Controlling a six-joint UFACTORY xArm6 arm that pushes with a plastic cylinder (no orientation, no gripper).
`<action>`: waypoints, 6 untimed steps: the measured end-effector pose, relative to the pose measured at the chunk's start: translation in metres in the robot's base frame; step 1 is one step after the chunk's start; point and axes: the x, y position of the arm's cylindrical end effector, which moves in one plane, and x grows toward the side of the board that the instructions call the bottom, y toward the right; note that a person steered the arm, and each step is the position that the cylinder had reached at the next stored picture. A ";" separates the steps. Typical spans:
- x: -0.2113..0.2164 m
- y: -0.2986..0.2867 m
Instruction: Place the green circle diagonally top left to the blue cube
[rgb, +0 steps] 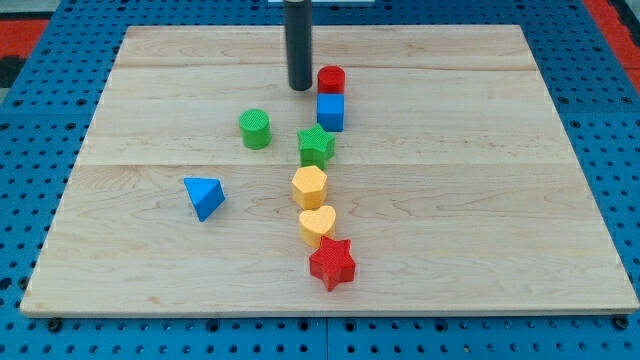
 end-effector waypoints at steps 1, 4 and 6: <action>0.042 -0.077; 0.111 -0.026; 0.068 -0.059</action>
